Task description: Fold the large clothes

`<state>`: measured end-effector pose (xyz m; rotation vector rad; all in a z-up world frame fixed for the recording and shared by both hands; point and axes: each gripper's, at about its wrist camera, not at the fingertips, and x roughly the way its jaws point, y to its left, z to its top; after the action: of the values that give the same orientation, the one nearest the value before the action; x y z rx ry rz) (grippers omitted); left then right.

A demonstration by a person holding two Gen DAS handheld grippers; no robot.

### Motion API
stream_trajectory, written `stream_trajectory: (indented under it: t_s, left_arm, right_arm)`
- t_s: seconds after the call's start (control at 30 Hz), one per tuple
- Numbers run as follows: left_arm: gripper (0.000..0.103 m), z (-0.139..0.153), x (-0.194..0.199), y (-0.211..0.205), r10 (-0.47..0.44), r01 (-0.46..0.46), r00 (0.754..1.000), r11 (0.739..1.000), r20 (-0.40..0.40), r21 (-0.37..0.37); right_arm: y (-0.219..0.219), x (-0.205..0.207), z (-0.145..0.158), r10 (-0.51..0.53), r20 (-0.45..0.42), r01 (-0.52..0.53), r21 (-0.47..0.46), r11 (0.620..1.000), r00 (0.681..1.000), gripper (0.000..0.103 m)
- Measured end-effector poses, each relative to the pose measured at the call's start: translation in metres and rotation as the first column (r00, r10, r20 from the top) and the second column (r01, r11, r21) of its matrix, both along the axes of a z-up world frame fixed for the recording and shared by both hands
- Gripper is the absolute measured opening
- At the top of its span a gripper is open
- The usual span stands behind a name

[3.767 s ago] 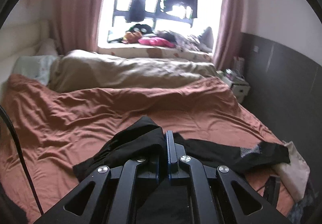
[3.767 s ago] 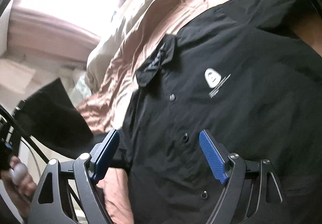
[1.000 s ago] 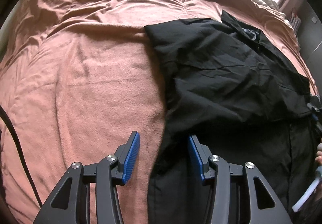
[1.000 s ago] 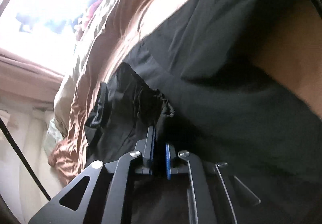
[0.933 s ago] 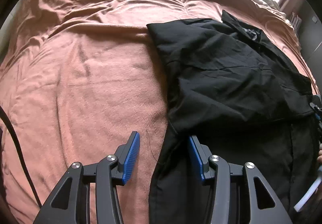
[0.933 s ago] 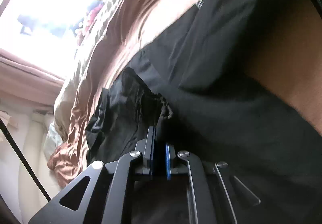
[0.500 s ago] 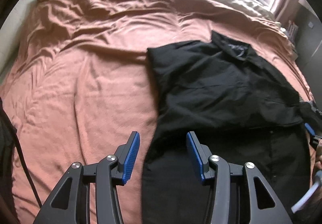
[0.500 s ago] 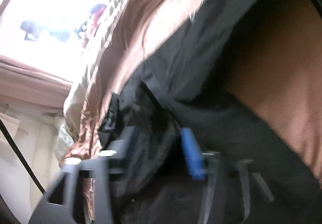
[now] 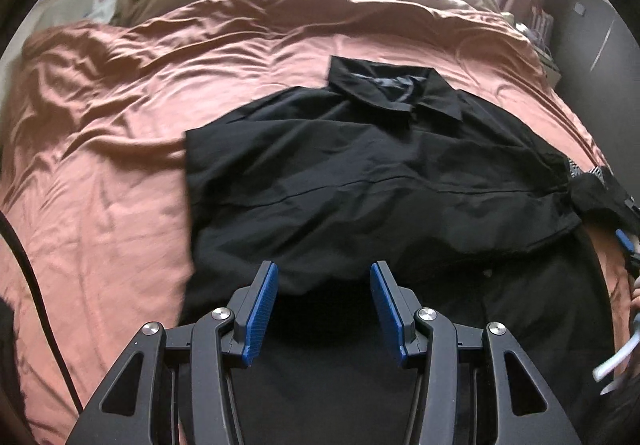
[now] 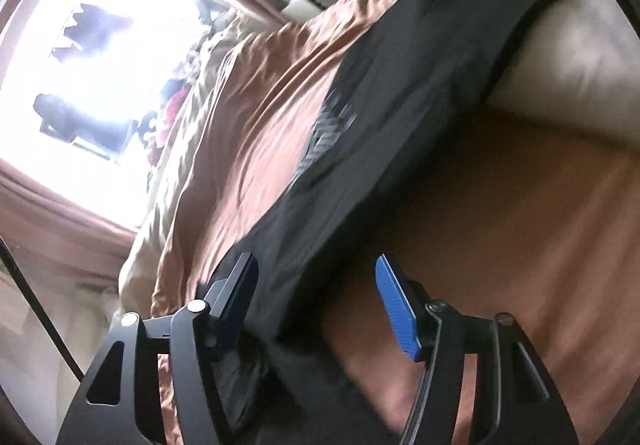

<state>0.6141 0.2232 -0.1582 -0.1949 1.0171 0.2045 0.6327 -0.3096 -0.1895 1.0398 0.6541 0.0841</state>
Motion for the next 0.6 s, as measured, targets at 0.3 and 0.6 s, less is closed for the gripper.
stream_trajectory:
  t_s: [0.3, 0.6]
  left_arm:
    - [0.050, -0.031, 0.055, -0.034, -0.079, 0.080, 0.996, 0.997, -0.046, 0.005]
    - [0.053, -0.057, 0.093, -0.060, -0.121, 0.125, 0.989, 0.992, -0.086, 0.035]
  right_arm:
    - [-0.019, 0.012, -0.020, -0.053, 0.013, 0.053, -0.003, 0.999, 0.999, 0.039]
    - [-0.018, 0.000, -0.024, -0.062, 0.077, 0.062, -0.006, 0.998, 0.995, 0.021]
